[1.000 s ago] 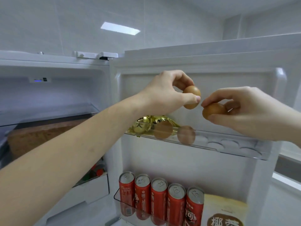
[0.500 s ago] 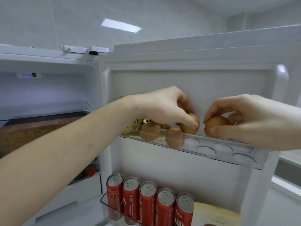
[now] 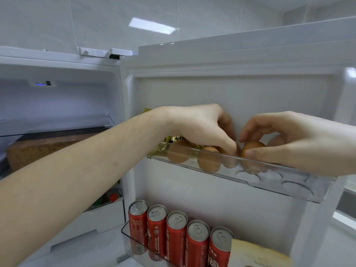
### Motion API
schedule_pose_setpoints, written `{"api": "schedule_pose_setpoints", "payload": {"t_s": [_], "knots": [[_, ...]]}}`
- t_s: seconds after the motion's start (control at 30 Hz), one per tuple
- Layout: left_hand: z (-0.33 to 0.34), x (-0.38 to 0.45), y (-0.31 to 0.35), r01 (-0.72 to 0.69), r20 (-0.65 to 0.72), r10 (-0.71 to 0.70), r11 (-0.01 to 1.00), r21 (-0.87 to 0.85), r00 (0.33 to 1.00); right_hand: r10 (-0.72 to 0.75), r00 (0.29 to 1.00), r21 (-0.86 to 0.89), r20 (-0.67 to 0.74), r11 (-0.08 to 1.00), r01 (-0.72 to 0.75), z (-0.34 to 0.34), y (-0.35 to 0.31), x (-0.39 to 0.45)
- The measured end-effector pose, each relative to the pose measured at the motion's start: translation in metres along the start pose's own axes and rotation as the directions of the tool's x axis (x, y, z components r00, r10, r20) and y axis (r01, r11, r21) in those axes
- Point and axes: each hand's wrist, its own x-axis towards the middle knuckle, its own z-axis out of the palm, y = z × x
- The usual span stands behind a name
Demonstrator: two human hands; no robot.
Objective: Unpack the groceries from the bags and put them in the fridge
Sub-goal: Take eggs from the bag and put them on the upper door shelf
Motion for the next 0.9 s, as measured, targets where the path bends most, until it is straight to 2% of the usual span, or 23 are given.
{"api": "schedule_pose_setpoints", "payload": {"t_s": [0.13, 0.43, 0.9], "knots": [[-0.003, -0.003, -0.001, -0.005, -0.015, 0.005, 1.0, -0.005, 1.0, -0.01, 1.0, 0.035, 0.002, 0.999, 0.01, 0.002, 0.005, 0.003], [-0.01, -0.013, -0.016, -0.11, -0.246, 0.097, 0.993, -0.04, 0.964, -0.03, 0.999, 0.037, 0.023, 0.999, 0.029, 0.003, 0.007, 0.002], [0.0, -0.039, -0.019, -0.155, -0.334, 0.141, 0.988, -0.016, 0.932, 0.044, 0.995, 0.143, 0.089, 0.988, -0.056, 0.003, -0.005, 0.008]]}}
